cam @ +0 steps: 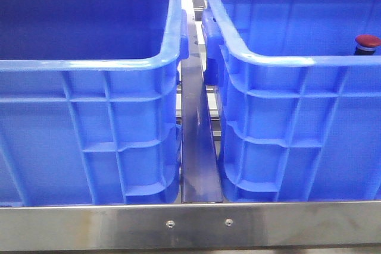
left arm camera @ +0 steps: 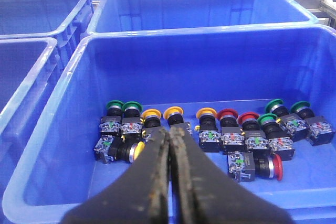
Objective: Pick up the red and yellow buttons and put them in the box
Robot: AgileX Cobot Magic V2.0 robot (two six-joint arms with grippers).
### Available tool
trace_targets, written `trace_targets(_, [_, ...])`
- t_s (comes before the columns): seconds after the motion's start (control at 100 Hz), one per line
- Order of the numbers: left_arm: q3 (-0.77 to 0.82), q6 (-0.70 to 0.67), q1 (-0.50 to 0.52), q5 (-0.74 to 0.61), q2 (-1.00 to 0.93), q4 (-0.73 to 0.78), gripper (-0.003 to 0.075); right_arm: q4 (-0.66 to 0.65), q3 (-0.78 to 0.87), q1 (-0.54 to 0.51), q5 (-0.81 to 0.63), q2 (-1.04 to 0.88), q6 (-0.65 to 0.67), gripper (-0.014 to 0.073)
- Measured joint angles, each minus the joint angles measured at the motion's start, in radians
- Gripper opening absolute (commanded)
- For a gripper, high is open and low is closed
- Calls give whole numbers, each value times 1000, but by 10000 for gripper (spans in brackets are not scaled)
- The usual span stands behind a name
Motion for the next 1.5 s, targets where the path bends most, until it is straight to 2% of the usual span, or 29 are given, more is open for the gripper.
trace_targets(0.95, [14, 0, 0, -13, 0, 3, -20, 2, 0, 0, 0, 0, 0, -93])
trace_targets(1.17, [135, -17, 0, -180, 0, 24, -20, 2, 0, 0, 0, 0, 0, -93])
trace_targets(1.42, [383, -20, 0, -464, -19, 26, -20, 2, 0, 0, 0, 0, 0, -93])
trace_targets(1.5, [440, -20, 0, -495, -47, 26, -20, 2, 0, 0, 0, 0, 0, -93])
